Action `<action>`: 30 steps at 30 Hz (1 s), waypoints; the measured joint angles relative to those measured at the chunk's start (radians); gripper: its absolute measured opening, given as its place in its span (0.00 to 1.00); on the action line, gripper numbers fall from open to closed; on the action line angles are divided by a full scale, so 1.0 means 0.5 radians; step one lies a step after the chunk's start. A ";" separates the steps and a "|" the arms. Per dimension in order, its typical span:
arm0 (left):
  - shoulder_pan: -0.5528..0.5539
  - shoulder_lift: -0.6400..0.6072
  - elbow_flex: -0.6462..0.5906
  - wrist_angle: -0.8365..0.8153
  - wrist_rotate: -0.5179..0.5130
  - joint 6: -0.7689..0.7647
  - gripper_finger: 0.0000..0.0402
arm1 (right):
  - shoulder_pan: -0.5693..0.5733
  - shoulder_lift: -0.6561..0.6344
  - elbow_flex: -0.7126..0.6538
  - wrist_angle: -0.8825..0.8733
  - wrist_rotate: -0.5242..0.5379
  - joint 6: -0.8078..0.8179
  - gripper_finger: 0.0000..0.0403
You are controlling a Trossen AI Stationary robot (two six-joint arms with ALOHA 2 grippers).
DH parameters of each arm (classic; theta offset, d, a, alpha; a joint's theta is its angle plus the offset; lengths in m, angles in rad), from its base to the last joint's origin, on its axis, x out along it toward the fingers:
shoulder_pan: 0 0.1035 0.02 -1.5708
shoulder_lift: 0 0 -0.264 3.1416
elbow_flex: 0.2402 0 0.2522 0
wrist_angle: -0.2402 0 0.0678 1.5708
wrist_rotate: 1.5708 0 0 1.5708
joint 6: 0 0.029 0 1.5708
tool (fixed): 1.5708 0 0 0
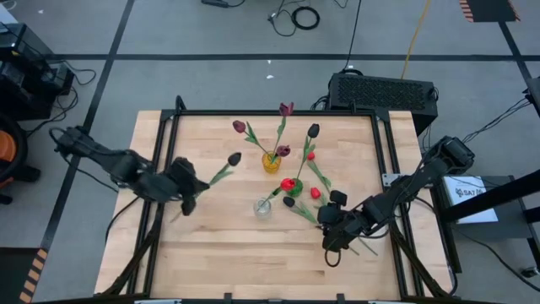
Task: Sort flowers into vase by color
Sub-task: Put the bottom left black flower in the green flower vase
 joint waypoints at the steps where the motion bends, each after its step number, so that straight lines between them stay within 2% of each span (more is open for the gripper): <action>1: 0.000 -0.057 0.015 0.051 -0.007 0.077 0.01 | 0.000 -0.021 0.000 0.020 0.000 -0.015 0.45; 4: 0.000 -0.191 0.058 0.290 -0.067 0.374 0.01 | 0.000 -0.092 0.000 0.094 0.052 -0.081 0.45; 9: 0.000 -0.301 0.070 0.919 -0.109 0.958 0.01 | -0.001 -0.244 0.000 0.238 0.192 -0.231 0.45; 13: 0.001 -0.268 0.070 1.375 -0.109 1.445 0.01 | 0.000 -0.371 0.000 0.407 0.349 -0.437 0.45; 17: 0.031 -0.144 0.070 1.821 -0.098 1.804 0.01 | -0.002 -0.491 0.000 0.639 0.552 -0.679 0.45; 21: 0.069 0.019 0.070 2.241 0.040 2.003 0.01 | -0.003 -0.607 0.000 0.964 0.698 -0.944 0.45; 25: 0.124 0.233 0.070 2.618 0.231 2.115 0.01 | -0.003 -0.693 0.000 1.392 0.721 -1.284 0.45; 30: 0.208 0.499 0.070 3.203 0.336 2.197 0.01 | -0.041 -0.719 0.003 1.876 0.754 -1.570 0.45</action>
